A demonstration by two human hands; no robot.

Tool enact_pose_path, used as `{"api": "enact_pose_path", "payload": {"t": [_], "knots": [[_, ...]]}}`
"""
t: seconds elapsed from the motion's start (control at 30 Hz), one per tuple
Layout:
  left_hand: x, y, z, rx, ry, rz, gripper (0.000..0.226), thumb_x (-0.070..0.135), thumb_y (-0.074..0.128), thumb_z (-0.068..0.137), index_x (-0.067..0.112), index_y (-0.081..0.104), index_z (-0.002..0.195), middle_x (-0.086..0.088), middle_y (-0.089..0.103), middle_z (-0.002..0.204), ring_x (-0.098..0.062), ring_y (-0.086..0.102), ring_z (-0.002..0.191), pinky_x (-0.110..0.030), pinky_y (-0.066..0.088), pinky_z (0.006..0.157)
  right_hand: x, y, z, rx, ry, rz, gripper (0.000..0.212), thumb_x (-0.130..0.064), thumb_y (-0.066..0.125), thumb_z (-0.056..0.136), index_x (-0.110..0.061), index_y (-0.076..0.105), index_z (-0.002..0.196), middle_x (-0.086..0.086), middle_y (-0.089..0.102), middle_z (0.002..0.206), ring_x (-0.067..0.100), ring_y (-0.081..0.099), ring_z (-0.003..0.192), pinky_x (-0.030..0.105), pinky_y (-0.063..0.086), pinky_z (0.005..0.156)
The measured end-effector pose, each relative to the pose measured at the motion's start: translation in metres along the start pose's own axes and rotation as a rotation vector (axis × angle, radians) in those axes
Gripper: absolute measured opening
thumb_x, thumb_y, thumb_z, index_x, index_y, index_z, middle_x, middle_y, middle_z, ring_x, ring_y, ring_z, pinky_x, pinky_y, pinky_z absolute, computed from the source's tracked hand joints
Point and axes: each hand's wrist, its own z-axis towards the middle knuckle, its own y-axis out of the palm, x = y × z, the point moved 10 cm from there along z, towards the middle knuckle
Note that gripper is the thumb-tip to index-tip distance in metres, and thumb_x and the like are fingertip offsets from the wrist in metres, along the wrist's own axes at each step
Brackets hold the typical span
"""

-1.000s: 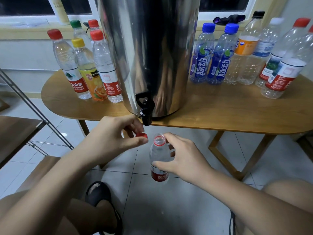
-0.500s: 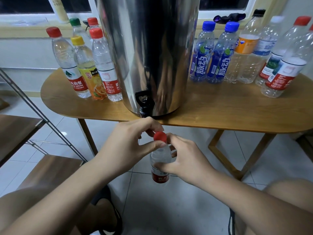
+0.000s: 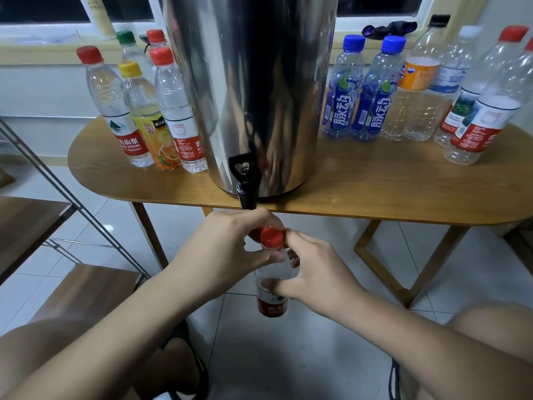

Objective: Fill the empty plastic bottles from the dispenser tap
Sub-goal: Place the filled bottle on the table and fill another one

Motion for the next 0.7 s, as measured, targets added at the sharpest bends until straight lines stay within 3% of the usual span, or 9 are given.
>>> {"api": "enact_pose_path", "payload": {"t": [0.13,0.33,0.47,0.6,0.7], "knots": [[-0.001,-0.006,-0.001,0.027,-0.037,-0.062,0.029,0.033,0.096,0.081,0.034,0.079,0.104,0.025,0.074,0.091,0.004,0.067,0.089,-0.01,0.047,0.074,-0.005,-0.002,-0.001,0.001,-0.011,0.018,0.048,-0.043,0.093,0.077,-0.038,0.062,0.113,-0.018,0.063,0.106,0.006,0.062,0.102,0.031,0.055,0.081],[-0.008,-0.019,0.0,0.069,-0.127,-0.159,0.027,0.031,0.099,0.076,0.034,0.081,0.096,0.025,0.078,0.088,-0.004,0.075,0.086,-0.021,0.058,0.076,-0.017,-0.008,-0.003,0.011,-0.053,0.068,0.052,-0.041,0.096,0.077,-0.04,0.063,0.118,-0.027,0.062,0.111,0.0,0.059,0.105,0.012,0.046,0.08],[-0.008,-0.024,0.0,0.087,-0.141,-0.193,0.03,0.034,0.1,0.073,0.033,0.081,0.097,0.022,0.078,0.087,-0.005,0.076,0.085,-0.024,0.06,0.077,-0.011,-0.006,-0.003,-0.031,-0.002,0.134,0.061,-0.047,0.097,0.075,-0.046,0.06,0.124,-0.026,0.068,0.117,-0.002,0.063,0.111,0.016,0.053,0.088],[-0.006,-0.023,-0.002,0.109,-0.141,-0.205,0.031,0.034,0.1,0.073,0.035,0.08,0.097,0.021,0.079,0.089,-0.009,0.077,0.086,-0.033,0.062,0.078,-0.004,-0.005,-0.001,-0.106,0.041,0.137,0.066,-0.044,0.1,0.072,-0.046,0.061,0.125,-0.022,0.073,0.115,0.002,0.07,0.107,0.032,0.061,0.094],[-0.005,-0.021,-0.001,0.116,-0.134,-0.235,0.033,0.038,0.099,0.073,0.036,0.079,0.099,0.019,0.079,0.093,-0.01,0.077,0.088,-0.035,0.064,0.08,-0.002,-0.013,-0.001,-0.08,0.027,0.112,0.065,-0.043,0.1,0.071,-0.044,0.063,0.125,-0.021,0.073,0.113,0.003,0.071,0.105,0.032,0.06,0.092]]}}
